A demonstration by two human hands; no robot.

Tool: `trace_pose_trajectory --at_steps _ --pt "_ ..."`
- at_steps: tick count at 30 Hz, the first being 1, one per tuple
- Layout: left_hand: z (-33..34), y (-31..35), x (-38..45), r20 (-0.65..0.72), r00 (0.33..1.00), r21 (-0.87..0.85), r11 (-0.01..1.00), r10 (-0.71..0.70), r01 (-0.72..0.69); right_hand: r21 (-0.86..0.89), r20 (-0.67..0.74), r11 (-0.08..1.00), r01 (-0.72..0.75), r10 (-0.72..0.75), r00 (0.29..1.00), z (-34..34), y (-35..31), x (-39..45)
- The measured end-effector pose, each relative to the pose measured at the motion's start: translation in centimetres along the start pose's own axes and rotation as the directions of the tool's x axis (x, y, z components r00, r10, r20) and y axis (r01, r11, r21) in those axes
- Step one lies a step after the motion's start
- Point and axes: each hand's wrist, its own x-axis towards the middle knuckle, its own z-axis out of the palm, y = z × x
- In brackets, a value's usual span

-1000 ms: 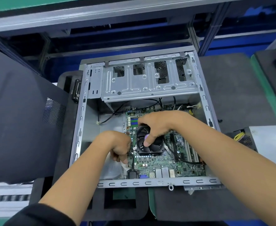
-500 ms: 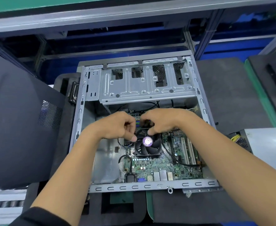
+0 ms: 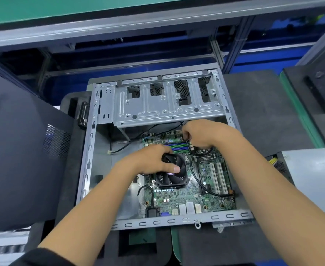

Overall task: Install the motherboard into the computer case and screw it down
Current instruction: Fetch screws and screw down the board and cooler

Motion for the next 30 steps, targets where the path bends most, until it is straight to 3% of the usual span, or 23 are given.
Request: trace_pose_trajectory --at_steps 9,11,13,17,19,24,30 --pt "-0.8 -0.7 0.4 0.033 0.999 -0.005 1.0 0.026 -0.026 -0.086 0.024 0.994 -0.074 0.076 0.997 -0.1 0.3 0.2" --pt "-1.3 -0.9 0.3 -0.038 0.999 -0.017 0.999 0.027 -0.028 -0.094 0.028 0.993 -0.066 0.069 0.997 -0.1 0.1 0.2" --pt "-1.8 -1.1 0.5 -0.216 0.977 -0.053 0.999 -0.001 -0.011 -0.109 0.026 0.991 -0.08 0.084 0.996 -0.2 0.0 0.1" --pt "-2.4 -1.8 1.0 -0.474 0.855 0.125 0.944 -0.212 0.304 -0.093 0.046 0.993 -0.074 0.078 0.996 0.0 -0.7 0.1" --pt "-2.4 -1.9 1.1 -0.511 0.825 0.177 0.909 -0.243 0.378 -0.093 0.066 0.994 -0.053 0.059 0.996 0.3 -1.3 0.3" --pt "-2.5 -2.0 1.0 -0.573 0.776 0.132 0.905 -0.263 0.404 -0.076 0.077 0.997 -0.016 0.022 0.997 0.4 -1.5 0.7" --pt "-2.4 -2.1 1.1 -0.556 0.777 0.073 0.914 -0.295 0.399 -0.048 0.022 0.999 -0.022 0.023 0.999 0.3 -1.0 0.2"
